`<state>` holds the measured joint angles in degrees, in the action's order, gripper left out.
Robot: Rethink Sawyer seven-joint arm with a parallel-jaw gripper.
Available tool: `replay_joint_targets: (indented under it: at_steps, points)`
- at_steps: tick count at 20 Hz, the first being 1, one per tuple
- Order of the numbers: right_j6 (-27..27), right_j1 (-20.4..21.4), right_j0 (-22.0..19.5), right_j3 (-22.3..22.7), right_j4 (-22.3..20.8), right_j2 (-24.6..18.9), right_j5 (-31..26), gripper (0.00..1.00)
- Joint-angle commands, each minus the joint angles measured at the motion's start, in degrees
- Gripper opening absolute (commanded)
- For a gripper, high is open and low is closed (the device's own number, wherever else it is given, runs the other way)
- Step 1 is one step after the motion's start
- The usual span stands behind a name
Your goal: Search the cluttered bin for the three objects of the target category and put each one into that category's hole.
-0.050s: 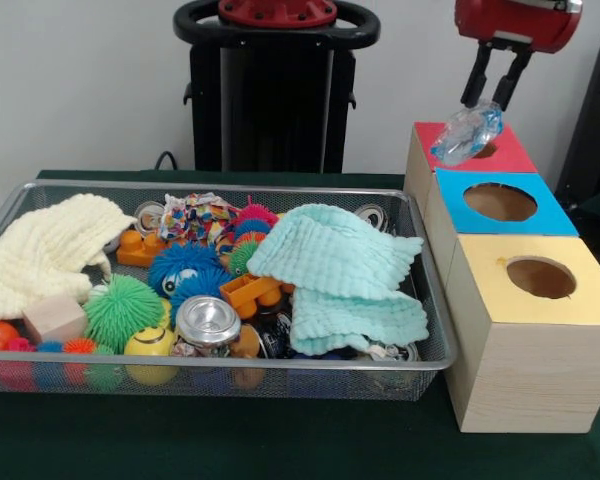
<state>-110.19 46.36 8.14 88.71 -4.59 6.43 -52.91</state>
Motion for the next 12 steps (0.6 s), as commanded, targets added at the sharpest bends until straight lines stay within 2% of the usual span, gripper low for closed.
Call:
replay_joint_targets:
  at_steps: [1,6,12]
  points:
    - [-14.83,-3.13,0.21,1.01,1.46,1.5,-2.55,0.0]
    - [-14.51,-3.38,0.52,3.6,2.02,1.86,1.61,0.0]
    - [-15.2,-4.76,0.93,4.49,2.61,2.24,4.26,0.0]
